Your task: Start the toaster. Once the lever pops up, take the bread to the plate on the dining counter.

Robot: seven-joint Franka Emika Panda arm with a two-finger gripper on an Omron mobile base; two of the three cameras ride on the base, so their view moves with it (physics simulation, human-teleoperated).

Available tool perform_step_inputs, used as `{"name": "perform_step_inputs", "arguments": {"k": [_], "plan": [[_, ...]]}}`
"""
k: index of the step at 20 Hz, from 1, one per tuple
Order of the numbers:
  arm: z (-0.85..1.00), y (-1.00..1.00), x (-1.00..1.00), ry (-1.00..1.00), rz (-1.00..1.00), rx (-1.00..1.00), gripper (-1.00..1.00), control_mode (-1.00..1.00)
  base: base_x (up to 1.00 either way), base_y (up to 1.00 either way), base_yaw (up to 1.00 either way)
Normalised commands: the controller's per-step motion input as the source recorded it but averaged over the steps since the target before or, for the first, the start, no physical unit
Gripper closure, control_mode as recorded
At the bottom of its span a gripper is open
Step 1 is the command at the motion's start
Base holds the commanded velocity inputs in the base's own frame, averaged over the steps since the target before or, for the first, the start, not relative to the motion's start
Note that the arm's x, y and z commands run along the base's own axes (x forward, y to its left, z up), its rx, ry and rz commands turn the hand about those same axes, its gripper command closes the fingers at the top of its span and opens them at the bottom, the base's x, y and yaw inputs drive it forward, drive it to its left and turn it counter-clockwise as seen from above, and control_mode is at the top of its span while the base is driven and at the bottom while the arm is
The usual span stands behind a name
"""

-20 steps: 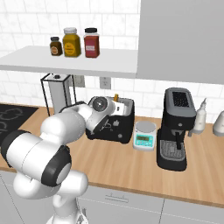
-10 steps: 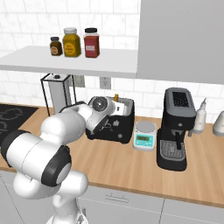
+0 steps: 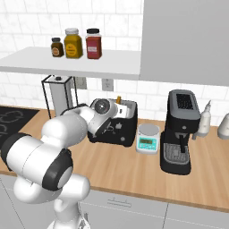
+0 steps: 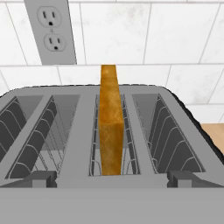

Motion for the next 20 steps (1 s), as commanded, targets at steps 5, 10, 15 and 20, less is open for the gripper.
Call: {"name": "perform_step_inputs", "arguments": {"k": [5, 10, 15, 20], "plan": [[0.00, 0.00, 0.02, 0.00, 0.00, 0.00, -1.00, -1.00, 0.00, 0.00, 0.00], [0.00, 0.00, 0.12, 0.01, 0.03, 0.00, -1.00, -1.00, 0.00, 0.00, 0.00], [0.00, 0.00, 0.20, 0.02, 0.02, 0.00, -1.00, -1.00, 0.00, 0.00, 0.00], [0.00, -0.06, 0.09, 0.00, 0.03, 0.00, -1.00, -1.00, 0.00, 0.00, 0.00]]}}
